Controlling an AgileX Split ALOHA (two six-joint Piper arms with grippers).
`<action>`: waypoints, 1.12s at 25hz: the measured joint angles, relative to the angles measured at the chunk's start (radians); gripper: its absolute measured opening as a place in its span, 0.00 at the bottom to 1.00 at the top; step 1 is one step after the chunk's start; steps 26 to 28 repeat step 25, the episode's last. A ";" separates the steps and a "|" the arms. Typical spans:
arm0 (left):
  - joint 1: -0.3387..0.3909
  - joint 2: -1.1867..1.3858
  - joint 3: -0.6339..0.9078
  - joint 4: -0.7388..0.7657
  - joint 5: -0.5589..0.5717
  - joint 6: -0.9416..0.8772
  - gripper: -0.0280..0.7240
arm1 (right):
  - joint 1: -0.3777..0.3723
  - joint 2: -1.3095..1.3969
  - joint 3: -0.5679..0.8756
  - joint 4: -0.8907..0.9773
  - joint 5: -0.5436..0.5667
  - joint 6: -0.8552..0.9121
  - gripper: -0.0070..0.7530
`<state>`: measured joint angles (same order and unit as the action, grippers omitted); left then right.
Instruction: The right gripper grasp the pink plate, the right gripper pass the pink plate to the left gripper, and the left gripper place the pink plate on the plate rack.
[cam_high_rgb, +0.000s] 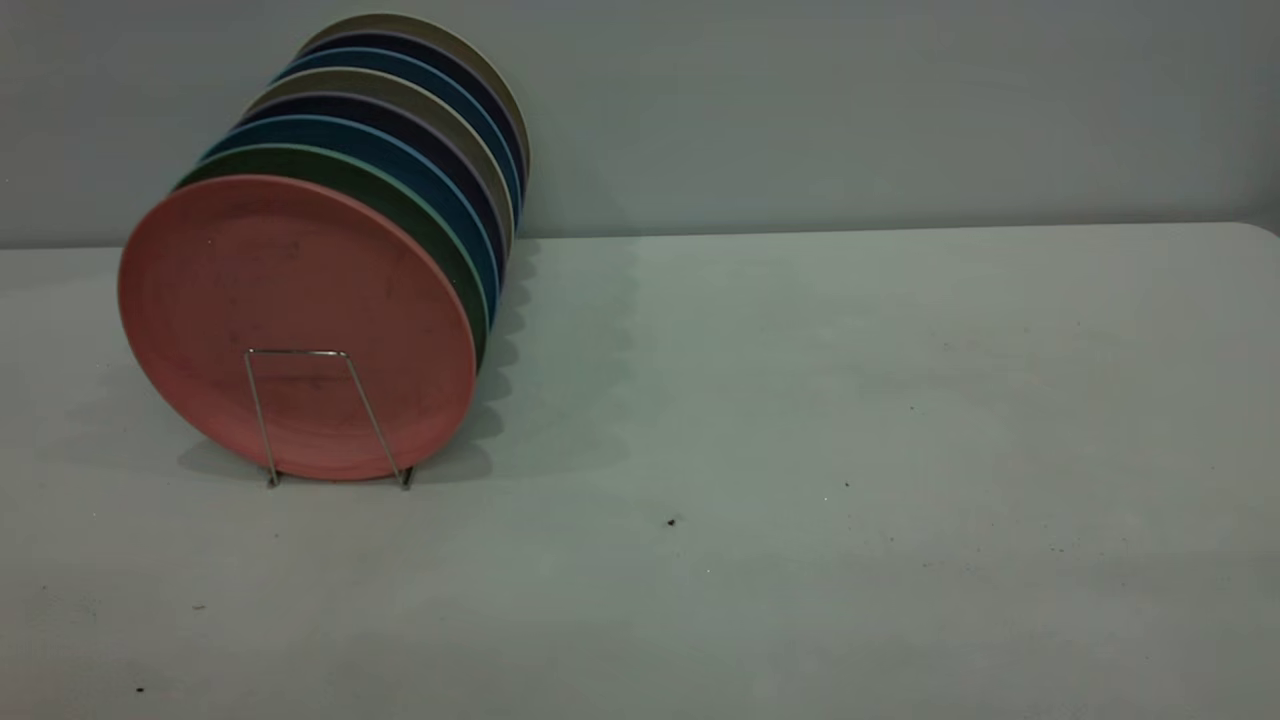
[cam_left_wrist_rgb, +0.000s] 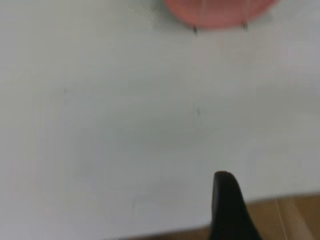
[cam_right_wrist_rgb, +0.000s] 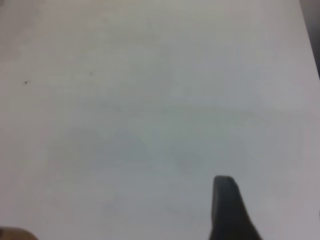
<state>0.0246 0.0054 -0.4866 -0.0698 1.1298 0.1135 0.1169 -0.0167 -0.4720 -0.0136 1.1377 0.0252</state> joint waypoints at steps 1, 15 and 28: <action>0.001 -0.018 0.000 0.000 0.001 0.000 0.67 | 0.000 0.000 0.000 0.000 0.000 0.000 0.60; 0.001 -0.027 0.000 0.000 0.004 0.000 0.67 | 0.000 0.000 0.000 0.001 0.000 0.001 0.60; 0.001 -0.027 0.000 0.000 0.004 -0.003 0.67 | 0.000 0.000 0.000 0.001 0.000 0.000 0.60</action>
